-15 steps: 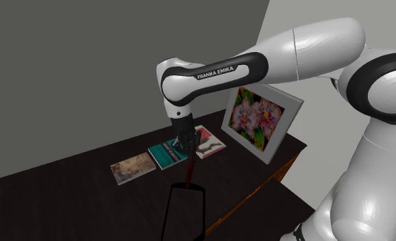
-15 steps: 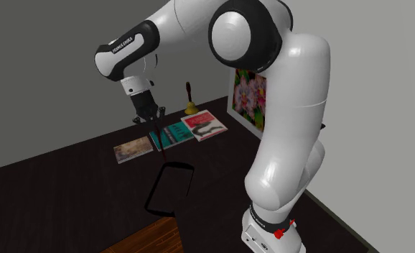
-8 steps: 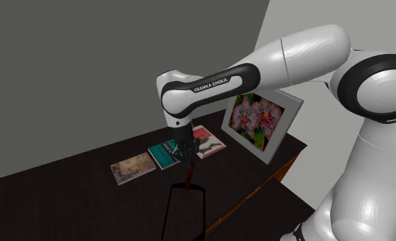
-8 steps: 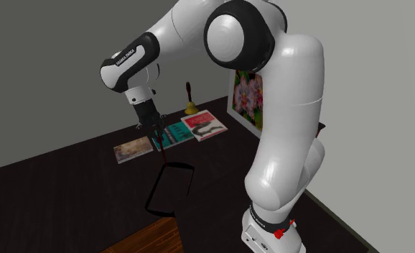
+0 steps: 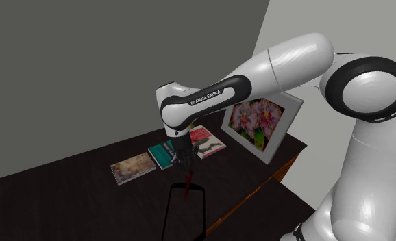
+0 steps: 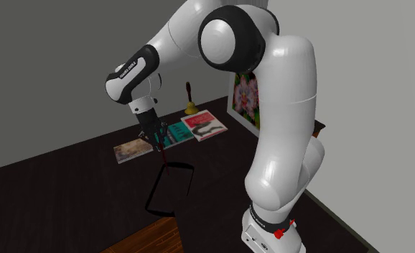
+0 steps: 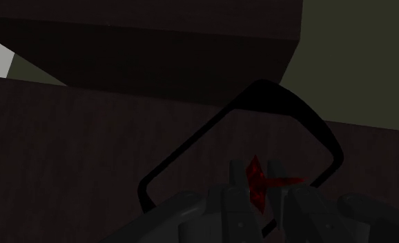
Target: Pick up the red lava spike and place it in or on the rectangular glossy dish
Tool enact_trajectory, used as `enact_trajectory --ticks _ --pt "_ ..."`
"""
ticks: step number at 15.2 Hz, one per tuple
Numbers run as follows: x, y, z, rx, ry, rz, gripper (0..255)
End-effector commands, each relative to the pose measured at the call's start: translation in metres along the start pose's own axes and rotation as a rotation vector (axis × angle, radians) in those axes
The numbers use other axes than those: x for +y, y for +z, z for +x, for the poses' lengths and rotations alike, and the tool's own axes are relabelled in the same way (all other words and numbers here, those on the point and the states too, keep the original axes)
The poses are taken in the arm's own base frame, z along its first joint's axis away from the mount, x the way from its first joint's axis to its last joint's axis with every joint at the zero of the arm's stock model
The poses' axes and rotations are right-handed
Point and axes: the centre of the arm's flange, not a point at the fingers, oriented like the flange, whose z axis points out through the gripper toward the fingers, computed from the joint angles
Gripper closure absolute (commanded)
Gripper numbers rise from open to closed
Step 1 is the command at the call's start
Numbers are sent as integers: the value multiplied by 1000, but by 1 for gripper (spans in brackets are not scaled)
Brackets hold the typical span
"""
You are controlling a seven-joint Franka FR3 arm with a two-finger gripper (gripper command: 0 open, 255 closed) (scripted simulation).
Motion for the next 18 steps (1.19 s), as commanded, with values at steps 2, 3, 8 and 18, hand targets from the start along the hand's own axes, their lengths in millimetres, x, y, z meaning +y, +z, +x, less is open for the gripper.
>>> enact_trajectory --ticks 2,3,8,18 --pt "0 13 6 0 0 0 255" --pt "0 18 9 0 0 0 255" --pt "-1 28 14 0 0 0 255" --pt "-1 28 14 0 0 0 0"
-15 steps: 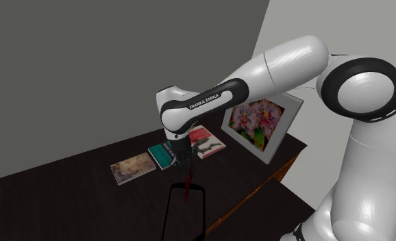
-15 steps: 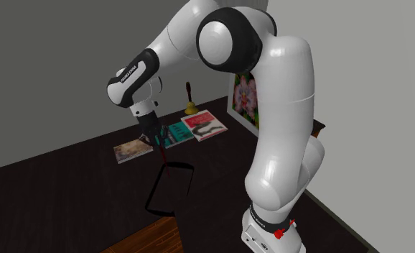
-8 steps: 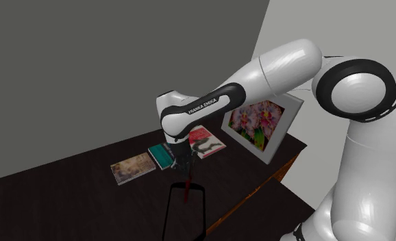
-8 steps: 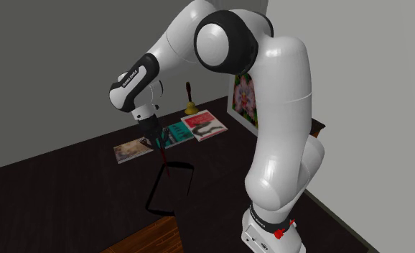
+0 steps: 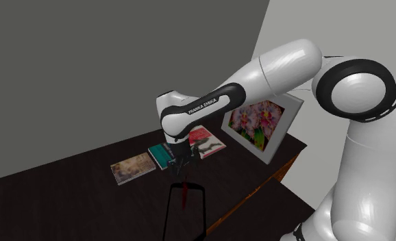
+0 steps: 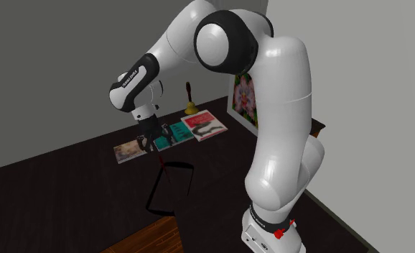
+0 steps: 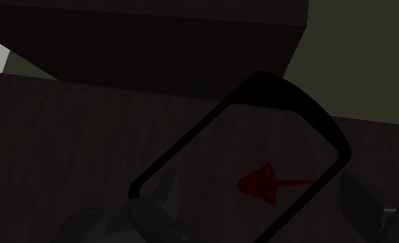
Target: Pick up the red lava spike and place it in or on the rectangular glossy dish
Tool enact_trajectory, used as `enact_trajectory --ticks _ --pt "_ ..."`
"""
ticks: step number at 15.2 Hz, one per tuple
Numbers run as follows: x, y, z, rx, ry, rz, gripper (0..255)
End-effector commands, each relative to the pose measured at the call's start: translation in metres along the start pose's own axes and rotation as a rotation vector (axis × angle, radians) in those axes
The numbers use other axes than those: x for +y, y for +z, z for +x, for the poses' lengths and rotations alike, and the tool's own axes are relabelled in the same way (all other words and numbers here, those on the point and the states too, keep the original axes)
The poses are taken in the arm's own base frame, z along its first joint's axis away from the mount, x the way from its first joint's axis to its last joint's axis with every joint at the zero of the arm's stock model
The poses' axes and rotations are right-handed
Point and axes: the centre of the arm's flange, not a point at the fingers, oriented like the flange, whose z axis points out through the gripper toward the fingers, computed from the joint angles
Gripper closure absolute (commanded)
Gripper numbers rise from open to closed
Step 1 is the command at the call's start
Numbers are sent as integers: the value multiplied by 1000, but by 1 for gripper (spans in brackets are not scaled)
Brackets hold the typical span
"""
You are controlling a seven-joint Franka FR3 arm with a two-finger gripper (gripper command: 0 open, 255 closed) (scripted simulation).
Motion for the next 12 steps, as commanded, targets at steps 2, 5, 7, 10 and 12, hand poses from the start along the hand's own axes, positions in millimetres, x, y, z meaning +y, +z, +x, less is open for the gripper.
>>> enact_trajectory --ticks 2,5,7,10,12 --pt "0 -26 0 0 0 0 0" --pt "0 -50 0 0 0 0 0" --pt "0 -50 0 0 0 0 0" --pt "0 -50 0 0 0 0 0" --pt "0 -50 0 0 0 0 0"
